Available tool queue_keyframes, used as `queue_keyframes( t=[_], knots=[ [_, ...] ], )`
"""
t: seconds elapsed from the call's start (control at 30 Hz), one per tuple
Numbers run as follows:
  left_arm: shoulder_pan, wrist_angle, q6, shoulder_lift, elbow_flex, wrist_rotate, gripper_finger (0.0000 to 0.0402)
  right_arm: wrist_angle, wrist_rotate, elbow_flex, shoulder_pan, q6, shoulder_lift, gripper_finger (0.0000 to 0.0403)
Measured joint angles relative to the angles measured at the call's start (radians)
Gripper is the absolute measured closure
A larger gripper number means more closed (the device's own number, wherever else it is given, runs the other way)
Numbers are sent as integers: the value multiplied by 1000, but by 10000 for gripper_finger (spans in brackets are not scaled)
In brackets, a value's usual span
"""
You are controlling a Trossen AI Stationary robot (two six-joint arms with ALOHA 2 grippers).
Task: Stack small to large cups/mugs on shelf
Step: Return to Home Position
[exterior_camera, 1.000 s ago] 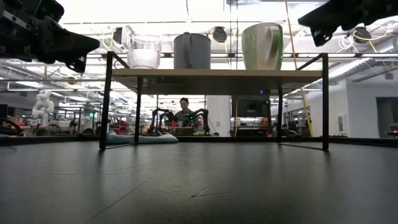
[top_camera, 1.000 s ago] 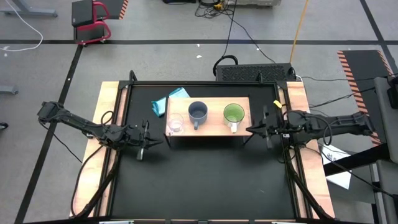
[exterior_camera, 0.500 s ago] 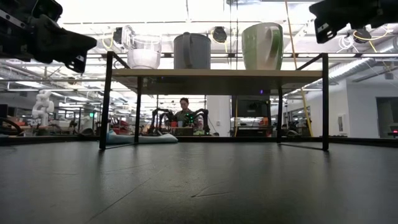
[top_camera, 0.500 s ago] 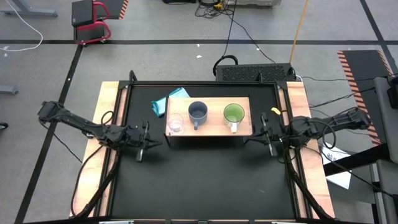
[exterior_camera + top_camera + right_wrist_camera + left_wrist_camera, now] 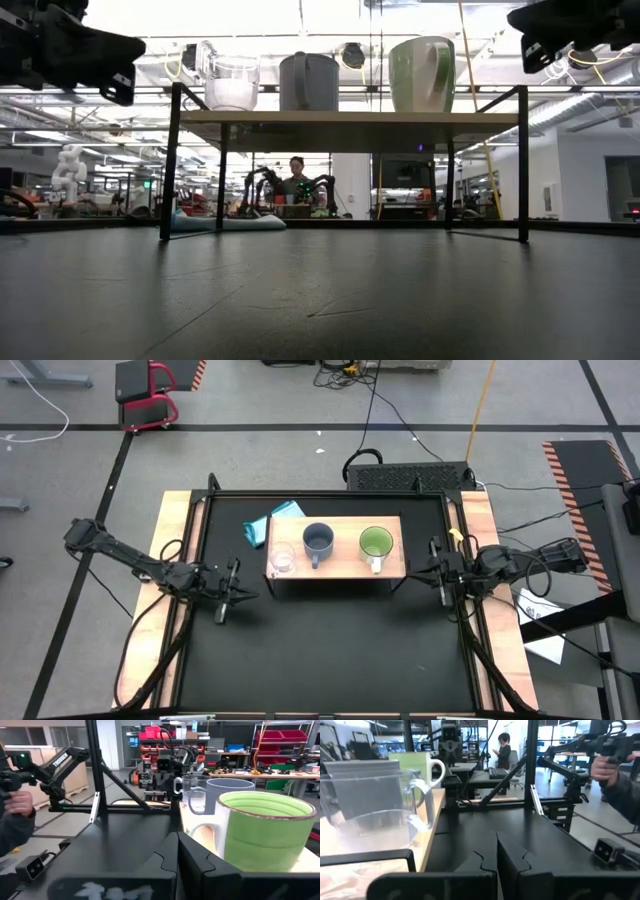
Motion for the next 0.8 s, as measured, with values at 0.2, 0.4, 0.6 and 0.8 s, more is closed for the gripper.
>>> queue_keyframes(
  t=[0.2,0.4,0.6,0.8],
  knots=[
    [-27,14,65,-2,0,-72,401,-4,46,-9,0,-27,-9,403],
    [-31,-25,123,-8,0,-185,401,-5,72,-30,0,-39,-29,403],
    [-8,-111,105,-88,0,-306,401,4,72,-30,0,-47,-92,403],
    [36,-240,74,-218,0,-323,401,-29,83,-30,0,-43,-157,403]
  ],
)
